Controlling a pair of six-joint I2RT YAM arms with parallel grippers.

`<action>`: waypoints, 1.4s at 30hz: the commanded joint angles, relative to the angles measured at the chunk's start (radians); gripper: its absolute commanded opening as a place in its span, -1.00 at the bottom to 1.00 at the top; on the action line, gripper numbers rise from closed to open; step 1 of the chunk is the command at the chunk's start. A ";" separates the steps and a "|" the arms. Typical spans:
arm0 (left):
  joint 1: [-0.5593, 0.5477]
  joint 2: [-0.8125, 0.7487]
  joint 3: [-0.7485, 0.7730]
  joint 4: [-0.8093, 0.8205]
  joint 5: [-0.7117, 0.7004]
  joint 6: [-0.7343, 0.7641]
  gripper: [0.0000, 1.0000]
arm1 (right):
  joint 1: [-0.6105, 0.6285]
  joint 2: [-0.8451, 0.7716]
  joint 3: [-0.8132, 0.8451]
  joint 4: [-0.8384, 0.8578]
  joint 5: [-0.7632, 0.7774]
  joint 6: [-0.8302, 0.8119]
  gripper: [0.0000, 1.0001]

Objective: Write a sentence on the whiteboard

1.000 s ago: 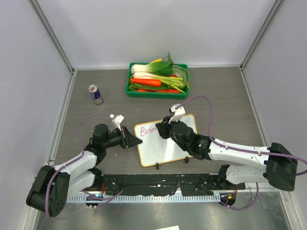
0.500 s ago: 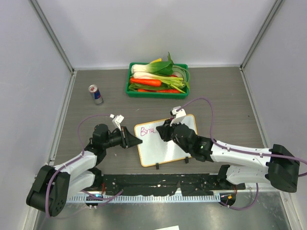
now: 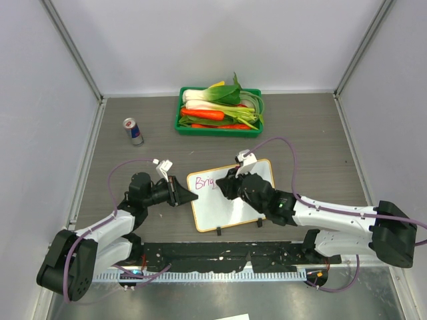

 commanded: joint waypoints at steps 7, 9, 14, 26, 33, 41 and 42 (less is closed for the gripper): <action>-0.009 0.004 0.001 0.007 0.003 0.027 -1.00 | -0.001 0.071 -0.001 -0.011 0.005 -0.006 -0.97; -0.009 0.001 0.001 0.005 0.003 0.025 -1.00 | -0.001 0.076 0.008 -0.005 0.009 -0.004 -0.97; -0.009 -0.001 0.001 0.004 0.003 0.027 -1.00 | -0.001 0.004 0.010 0.010 -0.028 0.003 -0.97; -0.009 -0.010 -0.001 -0.001 0.001 0.029 -1.00 | -0.019 -0.085 0.069 -0.017 0.078 -0.027 -0.97; -0.009 -0.011 -0.002 -0.001 0.000 0.027 -1.00 | -0.056 -0.039 0.134 -0.011 0.067 -0.066 -0.97; -0.011 -0.013 -0.002 -0.001 0.001 0.027 -1.00 | -0.061 0.013 0.178 -0.016 0.067 -0.096 -0.97; -0.009 -0.017 -0.002 -0.003 -0.002 0.027 -1.00 | -0.062 0.016 0.175 -0.016 0.069 -0.098 -0.97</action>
